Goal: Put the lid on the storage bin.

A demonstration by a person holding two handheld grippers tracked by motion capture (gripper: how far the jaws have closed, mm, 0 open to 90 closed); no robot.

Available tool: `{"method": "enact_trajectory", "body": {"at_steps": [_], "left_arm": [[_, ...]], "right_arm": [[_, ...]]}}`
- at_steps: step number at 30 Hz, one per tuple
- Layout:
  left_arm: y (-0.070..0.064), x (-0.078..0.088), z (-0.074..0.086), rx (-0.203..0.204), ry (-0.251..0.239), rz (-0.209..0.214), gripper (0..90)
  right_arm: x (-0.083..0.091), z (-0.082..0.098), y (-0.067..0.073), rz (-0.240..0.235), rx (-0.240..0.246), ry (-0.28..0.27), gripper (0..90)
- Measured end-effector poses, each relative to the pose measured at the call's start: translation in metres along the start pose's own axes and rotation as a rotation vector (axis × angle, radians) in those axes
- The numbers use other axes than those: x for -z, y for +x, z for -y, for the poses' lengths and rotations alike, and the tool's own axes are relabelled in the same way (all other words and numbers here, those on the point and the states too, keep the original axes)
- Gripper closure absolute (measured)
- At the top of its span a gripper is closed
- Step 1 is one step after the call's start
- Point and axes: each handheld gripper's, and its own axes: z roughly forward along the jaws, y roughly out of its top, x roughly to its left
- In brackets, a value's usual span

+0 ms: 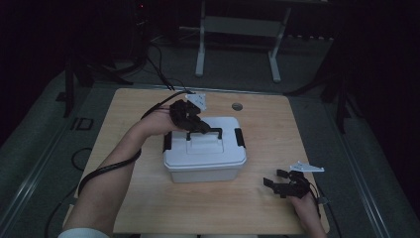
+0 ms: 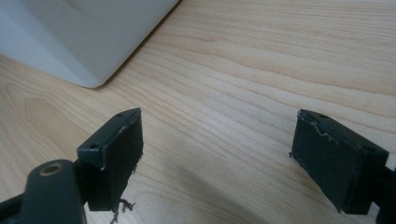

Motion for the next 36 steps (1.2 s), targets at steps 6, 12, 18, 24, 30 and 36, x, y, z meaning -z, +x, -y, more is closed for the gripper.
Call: {"method": "enact_trajectory", "body": {"at_steps": [6, 12, 18, 24, 30, 36], "left_arm": [[0.002, -0.003, 0.003, 0.020, -0.015, 0.009, 82.6], [0.001, -0.003, 0.003, 0.025, -0.014, -0.021, 80.9], [0.003, 0.002, 0.015, 0.093, -0.041, -0.086, 44.6], [0.002, 0.007, 0.030, 0.138, -0.041, -0.098, 14.7], [-0.005, 0.019, 0.044, 0.155, -0.106, -0.137, 11.6], [-0.015, 0.033, 0.062, 0.163, -0.150, -0.166, 11.6]], "right_arm": [[0.000, 0.000, 0.000, -0.003, 0.003, 0.004, 16.4], [0.000, 0.000, 0.001, -0.003, 0.003, 0.005, 16.4], [0.001, 0.000, 0.000, -0.004, -0.001, -0.001, 16.4], [0.000, 0.000, 0.001, -0.002, 0.004, 0.002, 16.4], [0.000, -0.001, 0.002, -0.002, 0.003, 0.004, 16.3], [0.000, -0.001, 0.002, -0.001, 0.004, 0.005, 16.3]]}}
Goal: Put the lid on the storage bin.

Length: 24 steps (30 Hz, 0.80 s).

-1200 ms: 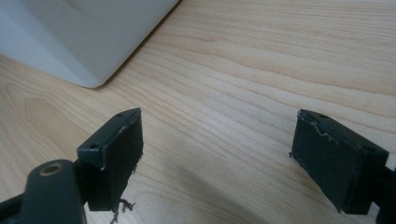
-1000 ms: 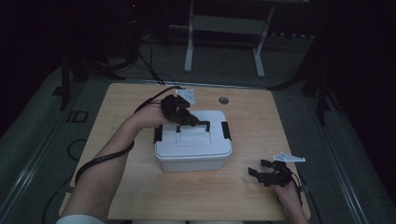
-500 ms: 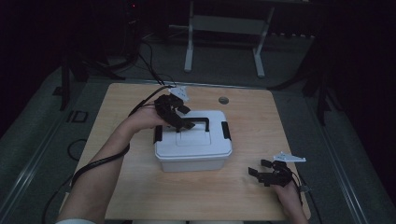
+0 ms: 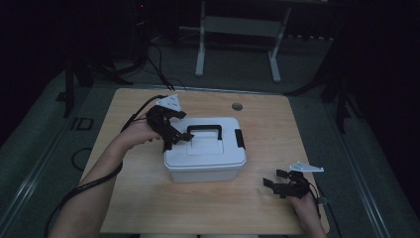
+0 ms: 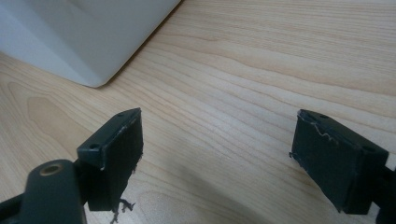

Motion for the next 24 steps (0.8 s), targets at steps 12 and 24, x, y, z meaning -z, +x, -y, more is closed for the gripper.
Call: {"method": "enact_trajectory", "body": {"at_steps": [12, 24], "left_arm": [[-0.001, 0.033, 0.049, 0.073, -0.062, -0.055, 11.6], [-0.008, 0.049, 0.094, 0.113, -0.079, -0.090, 11.6]], "right_arm": [[0.001, 0.000, 0.000, 0.008, -0.003, -0.002, 16.3], [0.007, 0.001, -0.005, 0.029, -0.022, -0.030, 16.3]]}}
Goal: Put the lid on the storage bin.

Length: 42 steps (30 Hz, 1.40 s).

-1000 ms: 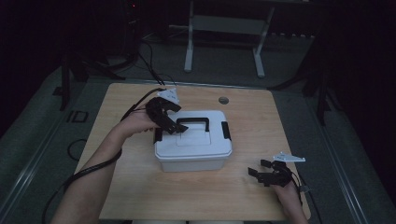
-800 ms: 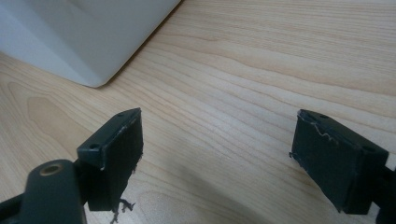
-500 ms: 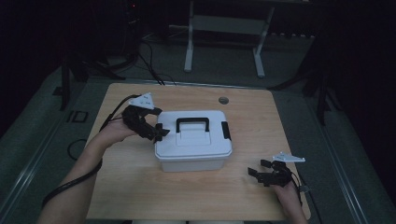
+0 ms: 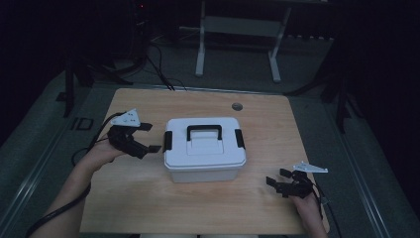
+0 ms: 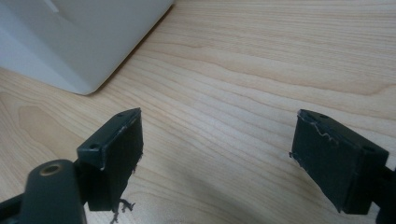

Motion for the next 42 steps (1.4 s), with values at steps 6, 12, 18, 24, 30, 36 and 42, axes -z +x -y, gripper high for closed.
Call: {"method": "enact_trajectory", "body": {"at_steps": [6, 12, 18, 24, 30, 36, 42], "left_arm": [[-0.003, -0.003, 0.020, 0.014, 0.015, 0.007, 11.6], [-0.009, -0.006, 0.039, 0.035, 0.005, 0.005, 11.6], [-0.015, -0.009, 0.064, 0.051, 0.005, -0.012, 11.6], [-0.022, -0.017, 0.087, 0.077, 0.017, -0.019, 11.6], [-0.026, -0.022, 0.104, 0.094, 0.015, -0.044, 11.6], [-0.035, -0.025, 0.120, 0.106, 0.014, -0.090, 11.6], [-0.042, -0.029, 0.133, 0.123, 0.021, -0.185, 11.6]], "right_arm": [[0.000, 0.001, -0.001, 0.002, 0.000, 0.003, 16.3], [-0.001, 0.001, 0.000, 0.003, 0.006, 0.007, 16.3], [-0.001, 0.001, 0.001, 0.003, 0.008, 0.008, 16.3], [-0.002, 0.001, 0.002, 0.005, 0.013, 0.014, 16.3], [-0.001, 0.001, 0.001, 0.008, 0.011, 0.009, 16.3], [-0.001, 0.001, 0.001, 0.013, 0.014, 0.005, 16.3], [0.000, 0.002, 0.001, 0.014, 0.021, -0.004, 16.3]]}}
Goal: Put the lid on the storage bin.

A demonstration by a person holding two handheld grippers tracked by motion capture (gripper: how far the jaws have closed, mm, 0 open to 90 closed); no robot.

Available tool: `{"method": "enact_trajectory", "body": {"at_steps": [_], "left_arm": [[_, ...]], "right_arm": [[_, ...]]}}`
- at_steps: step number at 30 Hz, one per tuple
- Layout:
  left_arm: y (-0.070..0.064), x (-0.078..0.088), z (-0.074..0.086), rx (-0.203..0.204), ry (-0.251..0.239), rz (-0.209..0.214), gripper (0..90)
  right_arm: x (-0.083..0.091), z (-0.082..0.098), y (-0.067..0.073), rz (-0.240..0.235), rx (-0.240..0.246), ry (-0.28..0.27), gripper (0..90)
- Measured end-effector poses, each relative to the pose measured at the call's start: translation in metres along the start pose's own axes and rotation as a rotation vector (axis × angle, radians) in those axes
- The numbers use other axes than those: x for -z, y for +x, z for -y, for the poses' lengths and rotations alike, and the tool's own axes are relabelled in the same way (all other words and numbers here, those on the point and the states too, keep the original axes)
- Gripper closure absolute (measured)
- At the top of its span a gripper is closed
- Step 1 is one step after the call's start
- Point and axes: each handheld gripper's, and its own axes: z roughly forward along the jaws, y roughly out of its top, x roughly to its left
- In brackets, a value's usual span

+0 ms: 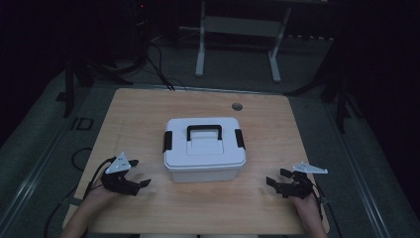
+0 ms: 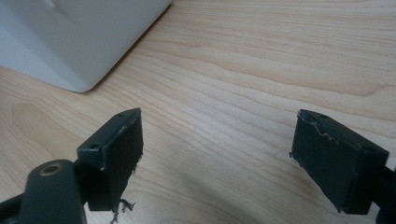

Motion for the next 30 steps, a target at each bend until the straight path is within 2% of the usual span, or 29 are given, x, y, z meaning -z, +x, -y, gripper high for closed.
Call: {"method": "enact_trajectory", "body": {"at_steps": [2, 4, 10, 12, 14, 18, 21, 23, 24, 30], "left_arm": [[-0.001, 0.001, 0.002, 0.008, -0.005, -0.025, 11.5], [-0.004, 0.004, 0.004, 0.000, -0.010, -0.071, 11.6], [-0.009, 0.012, 0.012, 0.028, -0.018, -0.147, 10.8], [-0.009, 0.011, 0.015, 0.018, 0.003, -0.193, 10.8], [-0.008, 0.012, 0.017, 0.048, -0.004, -0.194, 10.8], [-0.007, 0.015, 0.020, 0.066, -0.025, -0.236, 10.8], [-0.006, 0.015, 0.022, 0.088, -0.038, -0.251, 10.8], [-0.005, 0.015, 0.023, 0.092, -0.036, -0.251, 10.8], [-0.005, 0.014, 0.023, 0.092, -0.034, -0.267, 10.8], [-0.006, 0.014, 0.024, 0.103, -0.050, -0.296, 10.8]], "right_arm": [[0.000, 0.000, 0.000, -0.001, 0.000, 0.000, 16.3], [0.000, 0.001, 0.000, 0.002, 0.000, -0.001, 16.3], [0.000, 0.001, -0.001, 0.005, 0.002, -0.002, 16.3], [0.000, 0.001, -0.001, 0.010, 0.001, 0.002, 16.3], [0.000, 0.001, 0.000, 0.009, 0.001, 0.006, 16.3], [0.000, 0.002, -0.001, 0.007, 0.001, -0.001, 16.3], [0.001, 0.002, -0.002, 0.010, -0.010, -0.003, 16.3], [0.001, 0.002, -0.002, 0.011, -0.011, -0.004, 16.3], [0.001, 0.002, -0.002, 0.011, -0.011, -0.004, 16.3], [0.000, 0.001, -0.001, 0.011, -0.004, 0.010, 16.3]]}}
